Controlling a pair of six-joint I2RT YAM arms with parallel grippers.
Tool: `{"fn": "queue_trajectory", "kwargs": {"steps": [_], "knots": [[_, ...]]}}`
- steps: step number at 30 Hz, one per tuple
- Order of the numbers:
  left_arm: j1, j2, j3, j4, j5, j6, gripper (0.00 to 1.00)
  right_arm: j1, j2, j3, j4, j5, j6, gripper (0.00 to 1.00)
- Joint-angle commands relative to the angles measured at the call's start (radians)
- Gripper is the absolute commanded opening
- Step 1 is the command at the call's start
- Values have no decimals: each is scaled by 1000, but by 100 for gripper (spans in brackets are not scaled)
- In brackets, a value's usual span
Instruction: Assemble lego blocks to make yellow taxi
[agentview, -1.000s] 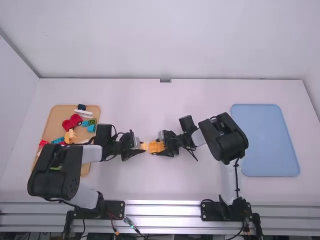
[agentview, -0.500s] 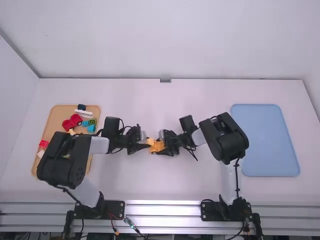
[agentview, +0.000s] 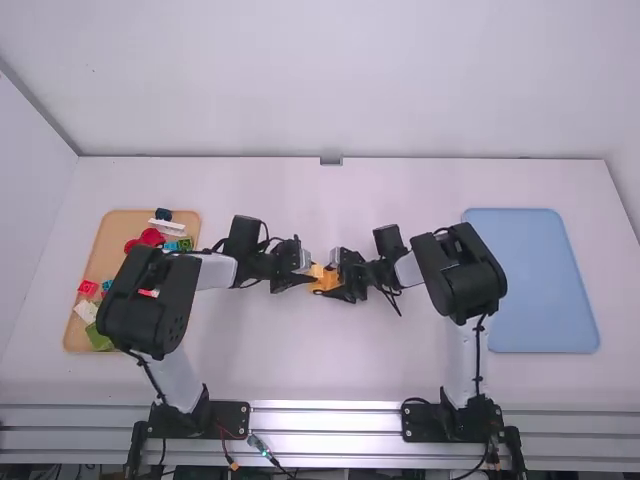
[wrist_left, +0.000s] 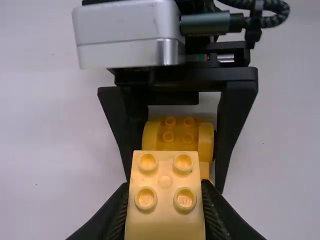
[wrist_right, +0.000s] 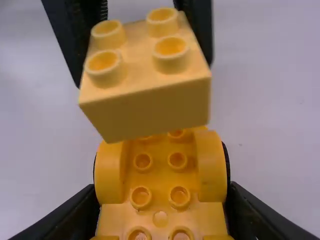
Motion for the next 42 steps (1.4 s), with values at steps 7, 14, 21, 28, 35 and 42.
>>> {"fn": "queue_trajectory", "kwargs": {"steps": [7, 14, 21, 28, 35, 42], "knots": [[-9, 20, 30, -100, -20, 88, 2, 11, 12, -7, -23, 43, 21, 66], [-17, 20, 12, -79, -1, 105, 2, 10, 12, -9, -32, 43, 18, 60], [-18, 24, -2, -63, 41, 106, 2, 31, 12, -7, -104, 43, -77, 54], [-17, 72, -3, -42, 60, 97, 2, 36, 12, -6, -98, 46, -77, 55], [-17, 76, -3, -49, 58, 97, 2, 36, 12, -5, -94, 47, -67, 54], [-17, 76, -11, -52, 60, 97, 2, 36, 12, -7, -51, 47, -16, 55]]}}
